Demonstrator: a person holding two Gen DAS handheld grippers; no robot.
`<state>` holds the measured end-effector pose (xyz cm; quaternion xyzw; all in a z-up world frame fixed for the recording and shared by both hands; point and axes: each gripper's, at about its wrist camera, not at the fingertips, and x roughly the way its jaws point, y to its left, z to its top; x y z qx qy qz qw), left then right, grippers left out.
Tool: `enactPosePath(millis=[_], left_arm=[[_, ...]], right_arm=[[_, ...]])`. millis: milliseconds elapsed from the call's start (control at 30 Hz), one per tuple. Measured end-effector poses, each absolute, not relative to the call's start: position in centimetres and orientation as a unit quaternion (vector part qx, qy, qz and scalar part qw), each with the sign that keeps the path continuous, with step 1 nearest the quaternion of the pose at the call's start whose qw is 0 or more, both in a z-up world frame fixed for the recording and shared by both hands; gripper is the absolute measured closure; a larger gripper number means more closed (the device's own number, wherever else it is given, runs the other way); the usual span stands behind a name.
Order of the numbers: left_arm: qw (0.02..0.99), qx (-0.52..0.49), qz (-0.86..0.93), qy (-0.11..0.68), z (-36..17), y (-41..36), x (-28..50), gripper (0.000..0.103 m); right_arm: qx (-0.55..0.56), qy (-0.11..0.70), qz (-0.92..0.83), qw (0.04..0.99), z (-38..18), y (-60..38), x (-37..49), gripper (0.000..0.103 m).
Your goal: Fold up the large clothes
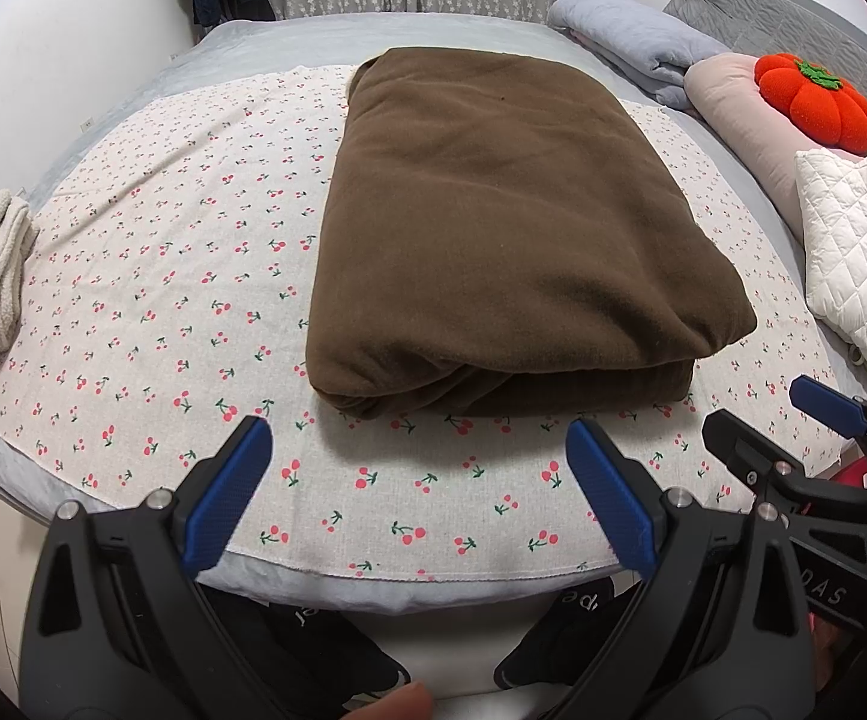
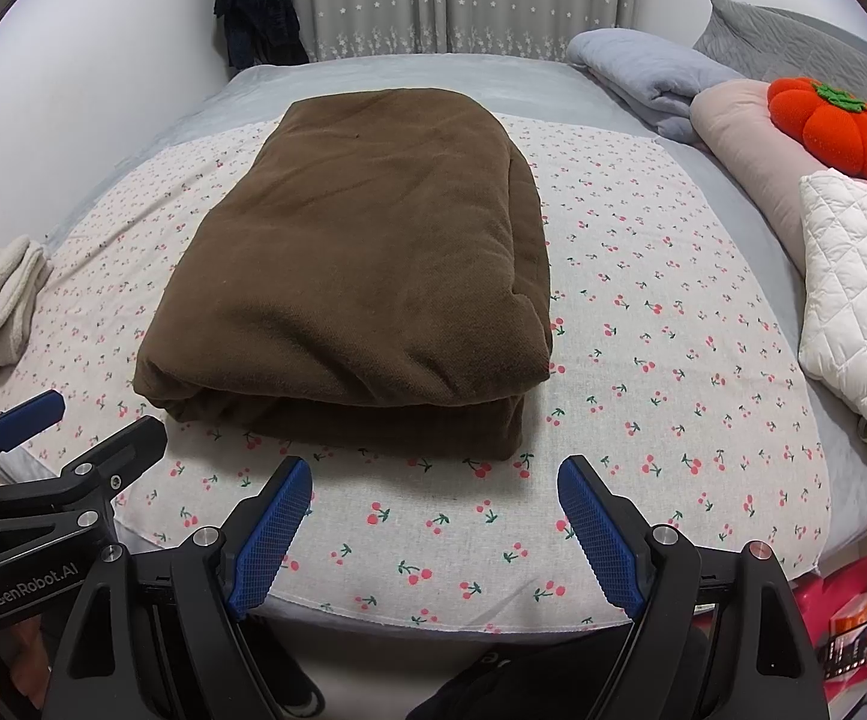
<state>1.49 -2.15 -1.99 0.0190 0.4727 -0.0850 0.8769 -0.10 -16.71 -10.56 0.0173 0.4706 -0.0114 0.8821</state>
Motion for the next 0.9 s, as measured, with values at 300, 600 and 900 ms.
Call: enactPosePath(millis=[300,600,900], left_arm=[[0.877,0.019,-0.085,0.473,-2.0,-2.13,1.49,0.005],[0.876,0.017,-0.084,0.475,-2.18,-2.07,1.4,0.005],[0.873,0.015,-0.089,0.48,-2.47,-1.5,1.86,0.005]], right_arm=[[0.017,0.47,-0.011,0.882,-10.55,-16.73,-0.11,0.017],[0.017,0.471,-0.012,0.882,-10.6,-16.68,-0.13,0.017],[0.017,0.471,-0.01,0.882,-10.69,-16.47,-0.13,0.017]])
